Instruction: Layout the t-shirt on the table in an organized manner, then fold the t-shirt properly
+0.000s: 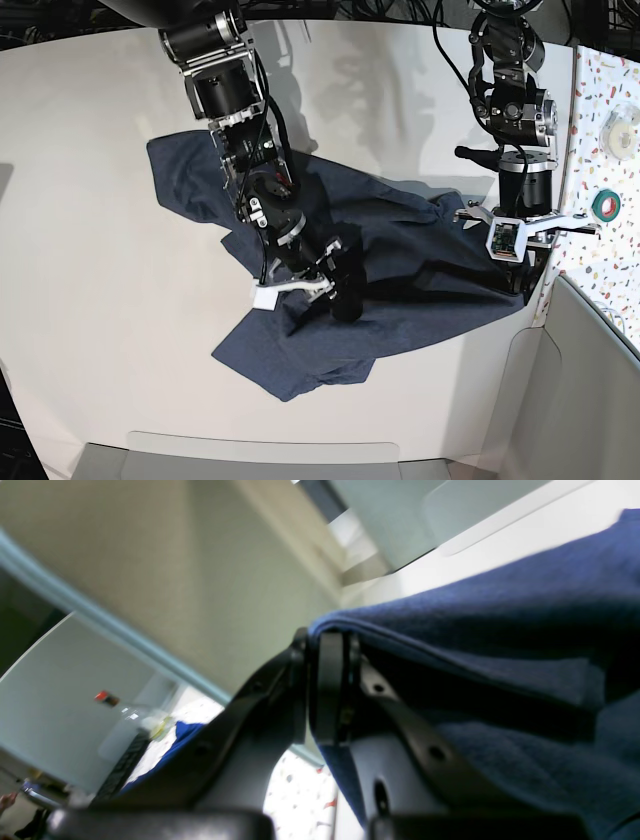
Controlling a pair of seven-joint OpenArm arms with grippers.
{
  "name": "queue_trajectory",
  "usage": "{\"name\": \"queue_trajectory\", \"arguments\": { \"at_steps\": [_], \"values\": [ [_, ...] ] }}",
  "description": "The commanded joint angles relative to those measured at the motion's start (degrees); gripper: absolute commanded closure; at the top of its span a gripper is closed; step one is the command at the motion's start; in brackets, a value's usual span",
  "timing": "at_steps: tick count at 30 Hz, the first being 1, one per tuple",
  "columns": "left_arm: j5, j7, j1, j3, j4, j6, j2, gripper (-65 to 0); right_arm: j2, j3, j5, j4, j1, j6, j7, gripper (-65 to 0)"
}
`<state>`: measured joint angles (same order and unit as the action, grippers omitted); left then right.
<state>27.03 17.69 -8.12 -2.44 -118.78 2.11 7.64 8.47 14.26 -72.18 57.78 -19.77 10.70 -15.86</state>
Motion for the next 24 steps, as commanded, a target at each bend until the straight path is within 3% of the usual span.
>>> {"name": "queue_trajectory", "arguments": {
  "at_steps": [1,8,17,24],
  "values": [
    [0.3,-1.8,0.7,-0.2,-1.2,-0.8,0.2,0.0,0.5,0.0,-0.6,1.2,-2.1,1.5,0.4,-22.7],
    [0.3,-2.0,1.4,0.3,-1.2,-0.8,0.2,0.0,0.5,0.0,-0.5,1.0,-3.5,1.5,0.4,-22.7],
    [0.5,-2.0,9.7,2.1,-1.3,-0.7,0.4,0.0,0.5,0.0,-0.3,-0.2,-4.1,1.5,0.4,-22.7],
    [0.4,-2.0,10.5,2.2,-1.3,-0.7,0.3,0.0,0.5,-1.6,-0.3,-8.9,-11.5,1.5,0.5,-22.7]
  ]
}}
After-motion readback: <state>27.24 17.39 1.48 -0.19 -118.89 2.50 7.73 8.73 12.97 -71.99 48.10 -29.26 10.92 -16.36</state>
